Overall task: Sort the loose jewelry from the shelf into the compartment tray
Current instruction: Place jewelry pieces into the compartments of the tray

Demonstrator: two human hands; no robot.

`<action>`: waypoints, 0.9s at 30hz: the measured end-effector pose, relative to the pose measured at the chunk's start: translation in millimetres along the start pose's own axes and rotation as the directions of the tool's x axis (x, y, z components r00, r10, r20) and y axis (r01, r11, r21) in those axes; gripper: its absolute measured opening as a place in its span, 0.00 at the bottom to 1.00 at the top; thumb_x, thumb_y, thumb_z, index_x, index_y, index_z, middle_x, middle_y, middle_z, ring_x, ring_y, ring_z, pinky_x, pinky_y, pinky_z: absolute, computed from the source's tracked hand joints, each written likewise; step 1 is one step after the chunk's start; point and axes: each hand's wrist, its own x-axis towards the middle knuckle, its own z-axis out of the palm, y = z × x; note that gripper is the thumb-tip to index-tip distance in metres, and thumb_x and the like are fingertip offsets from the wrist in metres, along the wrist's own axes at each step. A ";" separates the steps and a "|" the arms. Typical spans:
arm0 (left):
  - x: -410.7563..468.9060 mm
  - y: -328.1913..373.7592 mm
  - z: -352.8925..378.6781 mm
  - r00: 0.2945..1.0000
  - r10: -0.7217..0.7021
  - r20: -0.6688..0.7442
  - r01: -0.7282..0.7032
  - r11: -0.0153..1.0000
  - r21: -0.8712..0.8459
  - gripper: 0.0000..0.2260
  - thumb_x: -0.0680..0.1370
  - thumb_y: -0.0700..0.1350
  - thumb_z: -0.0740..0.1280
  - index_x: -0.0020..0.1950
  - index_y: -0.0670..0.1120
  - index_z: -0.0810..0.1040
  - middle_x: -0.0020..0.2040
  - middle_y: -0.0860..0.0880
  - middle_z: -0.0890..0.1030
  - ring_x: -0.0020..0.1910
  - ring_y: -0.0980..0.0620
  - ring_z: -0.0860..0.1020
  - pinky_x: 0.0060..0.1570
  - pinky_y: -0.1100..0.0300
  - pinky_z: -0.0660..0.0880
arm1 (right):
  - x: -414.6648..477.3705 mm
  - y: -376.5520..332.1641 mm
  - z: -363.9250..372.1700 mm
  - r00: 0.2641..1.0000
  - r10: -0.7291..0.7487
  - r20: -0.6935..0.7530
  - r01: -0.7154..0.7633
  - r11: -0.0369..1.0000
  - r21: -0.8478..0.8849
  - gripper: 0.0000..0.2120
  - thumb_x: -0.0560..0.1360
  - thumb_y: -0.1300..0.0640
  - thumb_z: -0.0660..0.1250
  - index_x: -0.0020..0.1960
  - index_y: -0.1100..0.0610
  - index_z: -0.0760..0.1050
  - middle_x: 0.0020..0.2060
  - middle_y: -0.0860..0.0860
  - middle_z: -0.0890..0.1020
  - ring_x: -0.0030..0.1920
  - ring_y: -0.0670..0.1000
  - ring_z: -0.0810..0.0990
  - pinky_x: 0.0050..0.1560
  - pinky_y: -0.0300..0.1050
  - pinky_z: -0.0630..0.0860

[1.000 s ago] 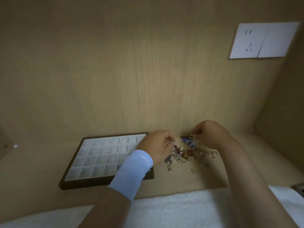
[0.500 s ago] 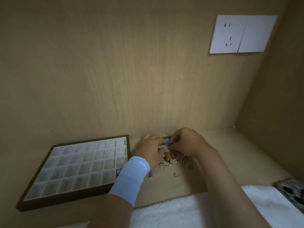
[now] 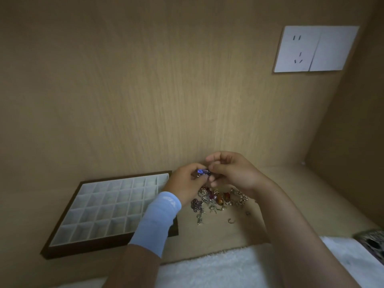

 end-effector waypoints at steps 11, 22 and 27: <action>-62.8 -7.3 -61.0 0.983 -0.163 -0.083 0.139 0.962 -0.237 0.03 0.76 0.42 0.69 0.44 0.47 0.82 0.37 0.51 0.83 0.34 0.58 0.79 0.36 0.66 0.73 | -10.1 -9.1 57.1 0.951 0.062 0.302 0.004 0.977 -0.212 0.15 0.77 0.71 0.62 0.61 0.63 0.78 0.49 0.64 0.84 0.40 0.52 0.84 0.41 0.43 0.83; -113.9 -26.4 -87.4 0.902 -0.293 -0.318 0.169 0.915 -0.366 0.03 0.78 0.41 0.67 0.47 0.46 0.81 0.35 0.52 0.82 0.31 0.62 0.78 0.32 0.70 0.73 | -18.7 4.8 122.9 0.942 -0.007 0.334 0.076 0.978 -0.192 0.12 0.75 0.63 0.73 0.56 0.66 0.77 0.41 0.59 0.83 0.37 0.53 0.84 0.30 0.43 0.81; -119.8 -26.8 -89.1 0.911 -0.205 -0.359 0.076 0.937 -0.340 0.08 0.78 0.41 0.67 0.51 0.53 0.83 0.42 0.58 0.83 0.39 0.66 0.79 0.38 0.72 0.74 | -21.3 6.8 132.3 0.975 -0.066 0.213 0.103 0.981 -0.166 0.08 0.79 0.58 0.69 0.50 0.63 0.82 0.33 0.53 0.82 0.30 0.50 0.81 0.26 0.43 0.78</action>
